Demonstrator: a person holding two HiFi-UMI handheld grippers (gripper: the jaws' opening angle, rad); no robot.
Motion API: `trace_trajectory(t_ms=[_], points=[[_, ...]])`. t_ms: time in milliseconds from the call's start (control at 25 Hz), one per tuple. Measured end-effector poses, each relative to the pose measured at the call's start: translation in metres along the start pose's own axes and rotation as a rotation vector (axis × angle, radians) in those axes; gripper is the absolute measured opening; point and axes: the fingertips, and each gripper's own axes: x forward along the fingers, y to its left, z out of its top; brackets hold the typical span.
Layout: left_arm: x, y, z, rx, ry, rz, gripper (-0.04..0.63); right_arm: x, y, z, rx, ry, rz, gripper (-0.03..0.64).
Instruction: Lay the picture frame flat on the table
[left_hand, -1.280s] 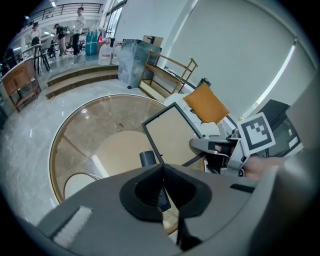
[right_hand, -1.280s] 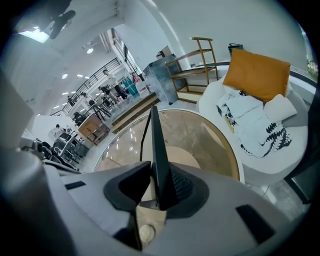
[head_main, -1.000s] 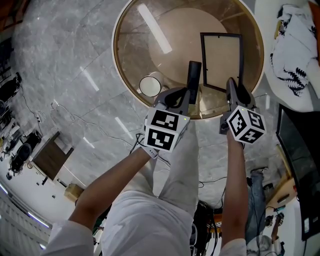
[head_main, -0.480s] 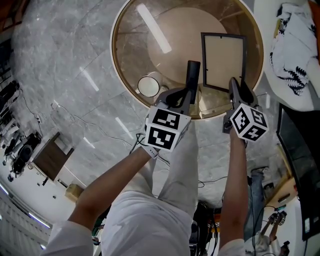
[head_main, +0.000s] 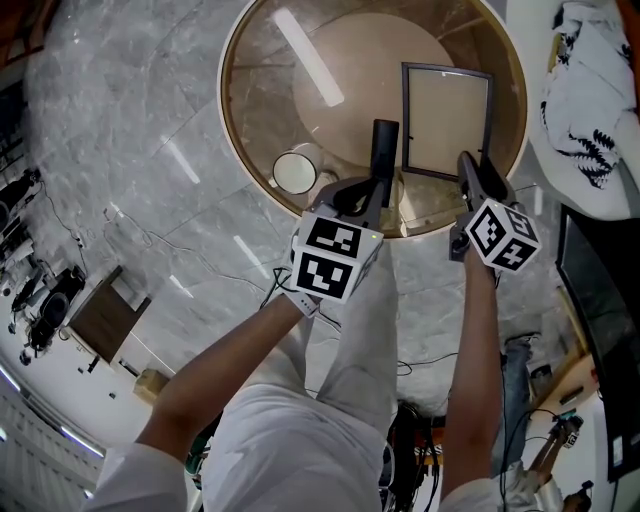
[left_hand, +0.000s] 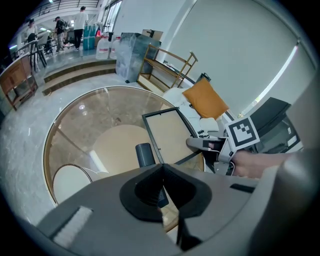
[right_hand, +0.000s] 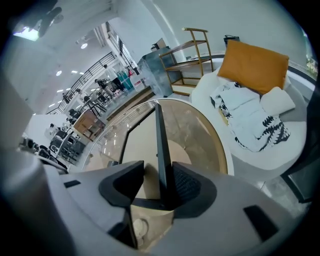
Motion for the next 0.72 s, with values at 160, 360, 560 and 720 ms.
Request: trace_trajectory(t_ms=[160, 360, 560, 720], points=[[0.001, -0.002, -0.003, 0.001, 0.005, -0.005, 0.005, 0.004, -0.004, -0.006, -0.012, 0.015, -0.008, 0.175], [0.001, -0.003, -0.004, 0.004, 0.009, -0.010, 0.005, 0.007, -0.009, -0.011, -0.034, 0.033, -0.025, 0.181], [0.000, -0.003, -0.003, 0.008, 0.006, -0.010, 0.005, 0.006, -0.014, -0.015, -0.060, 0.048, -0.073, 0.178], [-0.003, -0.004, -0.001, 0.010, -0.002, -0.009, 0.005, 0.003, -0.016, -0.015, -0.033, 0.042, -0.081, 0.178]])
